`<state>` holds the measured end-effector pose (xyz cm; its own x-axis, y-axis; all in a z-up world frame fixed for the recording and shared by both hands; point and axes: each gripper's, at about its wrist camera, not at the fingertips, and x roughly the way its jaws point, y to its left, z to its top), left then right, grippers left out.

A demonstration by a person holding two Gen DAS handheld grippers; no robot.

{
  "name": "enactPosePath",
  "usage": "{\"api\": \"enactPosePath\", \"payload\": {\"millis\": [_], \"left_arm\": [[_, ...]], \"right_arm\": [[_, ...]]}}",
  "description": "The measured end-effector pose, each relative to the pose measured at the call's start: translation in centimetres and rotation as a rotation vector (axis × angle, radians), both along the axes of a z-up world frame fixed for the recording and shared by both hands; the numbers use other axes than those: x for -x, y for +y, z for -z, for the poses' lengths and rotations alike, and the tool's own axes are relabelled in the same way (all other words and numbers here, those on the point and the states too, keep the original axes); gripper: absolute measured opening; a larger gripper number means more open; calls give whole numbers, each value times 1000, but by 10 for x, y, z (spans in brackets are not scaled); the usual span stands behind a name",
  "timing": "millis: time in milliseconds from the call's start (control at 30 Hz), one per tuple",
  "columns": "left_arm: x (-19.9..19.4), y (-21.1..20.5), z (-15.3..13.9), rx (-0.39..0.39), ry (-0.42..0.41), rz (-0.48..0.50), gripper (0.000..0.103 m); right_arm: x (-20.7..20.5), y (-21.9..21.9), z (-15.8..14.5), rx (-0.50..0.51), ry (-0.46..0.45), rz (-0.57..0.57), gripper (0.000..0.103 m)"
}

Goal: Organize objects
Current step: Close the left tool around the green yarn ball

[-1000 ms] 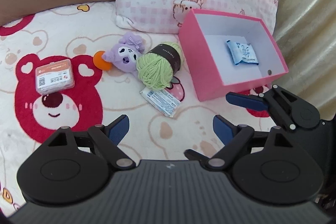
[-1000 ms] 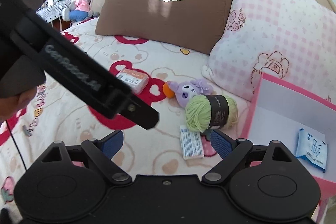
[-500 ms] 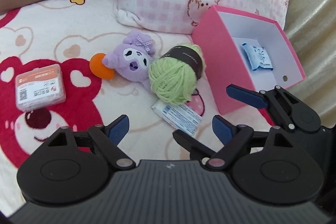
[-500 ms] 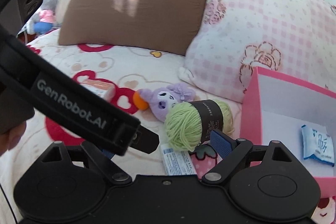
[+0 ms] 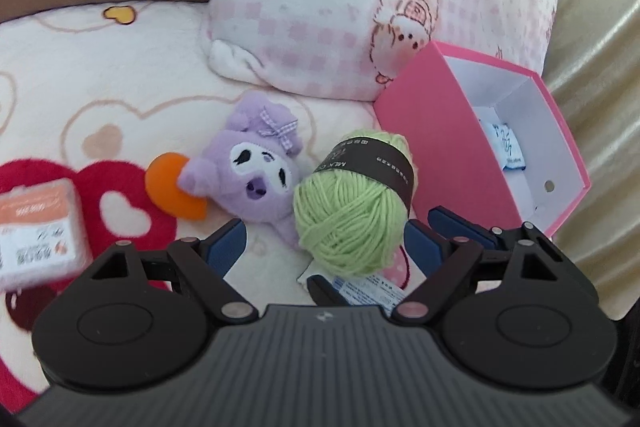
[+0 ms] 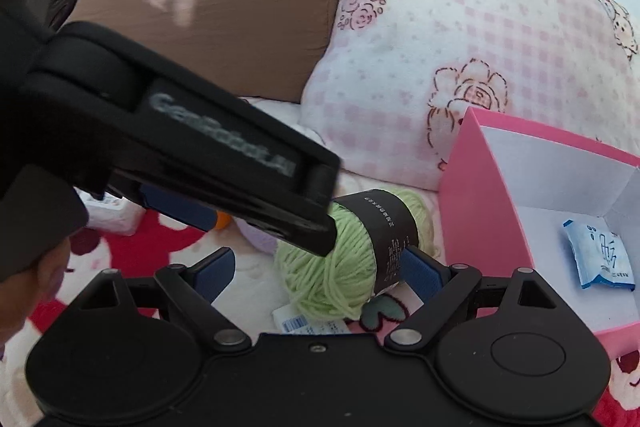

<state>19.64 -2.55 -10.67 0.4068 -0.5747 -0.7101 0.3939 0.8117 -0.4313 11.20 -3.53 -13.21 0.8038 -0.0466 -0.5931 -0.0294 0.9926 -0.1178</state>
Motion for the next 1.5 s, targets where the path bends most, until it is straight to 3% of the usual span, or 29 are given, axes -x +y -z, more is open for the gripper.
{"api": "enactPosePath", "payload": {"millis": [200, 400, 833, 1033, 1500], "left_arm": [[-8, -18, 1, -29, -7, 63, 83], [-16, -32, 4, -51, -6, 98, 72], [-32, -40, 10, 13, 41, 100, 64], [-29, -37, 14, 51, 75, 80, 53], [-4, -32, 6, 65, 133, 76, 53]], "right_arm": [[-5, -4, 12, 41, -12, 44, 92], [-10, -16, 17, -35, 18, 51, 92], [-19, -31, 28, -66, 36, 51, 92], [-16, -39, 29, -70, 21, 12, 93], [14, -51, 15, -26, -12, -107, 90]]}}
